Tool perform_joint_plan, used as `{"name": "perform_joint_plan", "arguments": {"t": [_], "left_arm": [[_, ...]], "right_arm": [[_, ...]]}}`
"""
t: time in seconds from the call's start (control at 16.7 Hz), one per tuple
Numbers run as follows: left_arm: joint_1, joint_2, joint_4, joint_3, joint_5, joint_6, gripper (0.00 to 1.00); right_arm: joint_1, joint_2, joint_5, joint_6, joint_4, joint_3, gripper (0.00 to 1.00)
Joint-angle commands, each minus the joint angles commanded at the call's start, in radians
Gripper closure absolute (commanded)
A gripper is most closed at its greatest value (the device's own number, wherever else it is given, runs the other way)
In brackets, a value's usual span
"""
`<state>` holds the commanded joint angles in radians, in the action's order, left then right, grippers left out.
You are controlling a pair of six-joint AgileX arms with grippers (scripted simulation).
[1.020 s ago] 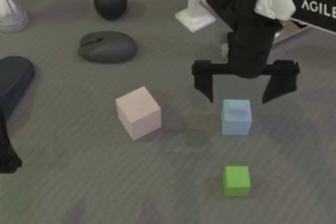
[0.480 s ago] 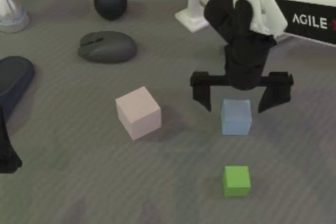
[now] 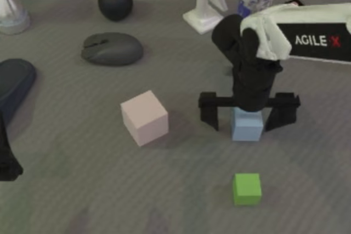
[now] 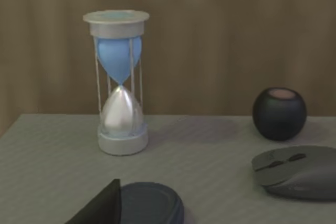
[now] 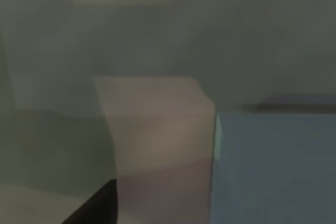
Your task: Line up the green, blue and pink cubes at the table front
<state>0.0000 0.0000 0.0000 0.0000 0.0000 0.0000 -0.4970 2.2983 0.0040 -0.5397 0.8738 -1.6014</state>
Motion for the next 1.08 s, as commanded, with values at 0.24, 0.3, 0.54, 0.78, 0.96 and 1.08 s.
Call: {"name": "perform_joint_plan", "arguments": {"t": [0.24, 0.3, 0.54, 0.78, 0.96, 1.08], "left_arm": [[0.000, 0.000, 0.000, 0.000, 0.000, 0.000, 0.00], [0.000, 0.000, 0.000, 0.000, 0.000, 0.000, 0.00], [0.000, 0.000, 0.000, 0.000, 0.000, 0.000, 0.00], [0.000, 0.000, 0.000, 0.000, 0.000, 0.000, 0.00], [0.000, 0.000, 0.000, 0.000, 0.000, 0.000, 0.00], [0.000, 0.000, 0.000, 0.000, 0.000, 0.000, 0.00]], "right_arm": [[0.000, 0.000, 0.000, 0.000, 0.000, 0.000, 0.23], [0.000, 0.000, 0.000, 0.000, 0.000, 0.000, 0.30], [0.000, 0.000, 0.000, 0.000, 0.000, 0.000, 0.60], [0.000, 0.000, 0.000, 0.000, 0.000, 0.000, 0.90], [0.000, 0.000, 0.000, 0.000, 0.000, 0.000, 1.00], [0.000, 0.000, 0.000, 0.000, 0.000, 0.000, 1.00]]}}
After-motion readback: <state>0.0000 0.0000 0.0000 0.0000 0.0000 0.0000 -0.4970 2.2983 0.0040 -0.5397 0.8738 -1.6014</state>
